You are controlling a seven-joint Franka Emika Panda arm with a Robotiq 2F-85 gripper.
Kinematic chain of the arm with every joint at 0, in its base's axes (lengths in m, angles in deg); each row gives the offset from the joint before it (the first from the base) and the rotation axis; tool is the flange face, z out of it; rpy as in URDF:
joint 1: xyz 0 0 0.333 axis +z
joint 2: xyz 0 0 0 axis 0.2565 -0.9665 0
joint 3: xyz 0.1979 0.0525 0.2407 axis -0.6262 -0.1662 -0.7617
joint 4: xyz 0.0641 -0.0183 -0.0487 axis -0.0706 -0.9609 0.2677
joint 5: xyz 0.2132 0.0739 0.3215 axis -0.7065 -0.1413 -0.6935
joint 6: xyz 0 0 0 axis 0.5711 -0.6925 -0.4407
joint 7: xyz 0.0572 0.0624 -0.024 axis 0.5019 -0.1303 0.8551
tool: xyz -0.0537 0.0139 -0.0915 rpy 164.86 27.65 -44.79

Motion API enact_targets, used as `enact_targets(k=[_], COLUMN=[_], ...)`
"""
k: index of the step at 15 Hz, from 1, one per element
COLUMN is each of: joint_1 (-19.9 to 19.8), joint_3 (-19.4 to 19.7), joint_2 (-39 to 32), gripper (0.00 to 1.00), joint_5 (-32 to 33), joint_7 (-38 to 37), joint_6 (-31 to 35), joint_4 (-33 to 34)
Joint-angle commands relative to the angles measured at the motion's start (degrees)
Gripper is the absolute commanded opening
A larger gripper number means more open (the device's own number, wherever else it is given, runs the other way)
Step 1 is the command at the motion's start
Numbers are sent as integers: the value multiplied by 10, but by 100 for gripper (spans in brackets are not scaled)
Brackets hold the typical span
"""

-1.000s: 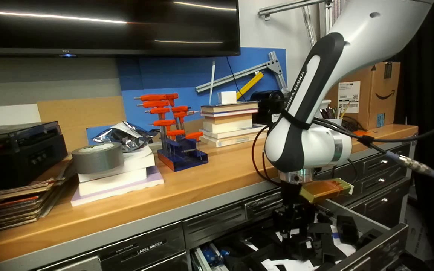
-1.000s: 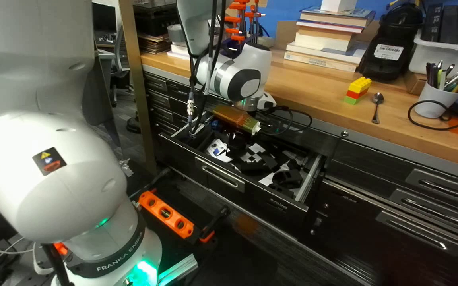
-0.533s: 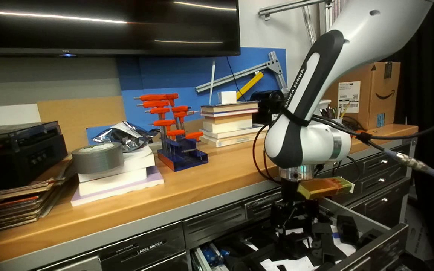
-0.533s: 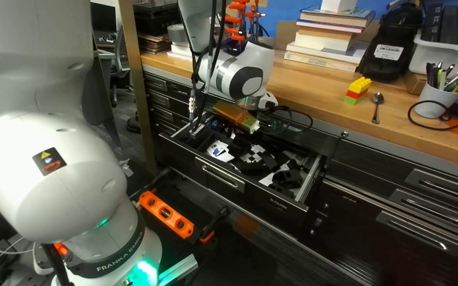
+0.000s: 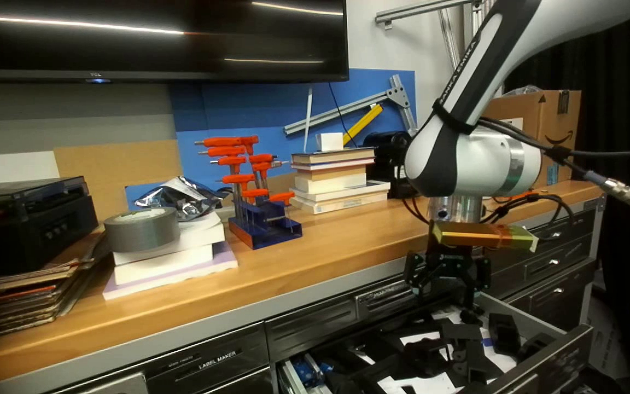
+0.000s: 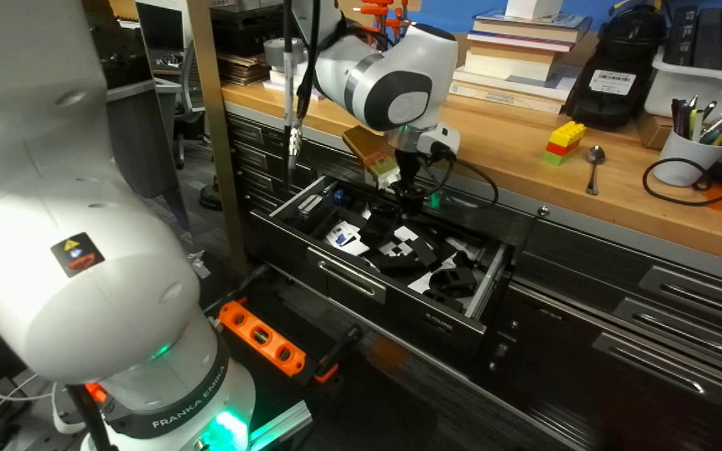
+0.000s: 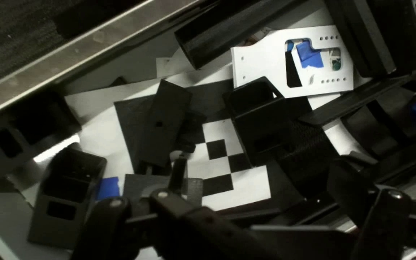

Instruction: Put the black object in the top drawer

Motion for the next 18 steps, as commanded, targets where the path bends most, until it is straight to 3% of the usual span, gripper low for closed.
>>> enact_targets(k=[1, 6, 10, 13, 15, 18], joint_1=[17, 17, 27, 38, 45, 44], joint_3=[30, 52, 44, 33, 28, 21], joint_2=[50, 39, 18, -14, -40, -72], gripper=[100, 100, 100, 100, 100, 100], joint_5=[58, 178, 243, 241, 231, 211], joint_7=[-147, -359, -505, -526, -493, -413], joint_6=[-11, -55, -164, -285, -358, -370], joint_4=[-35, -28, 1, 43, 78, 118])
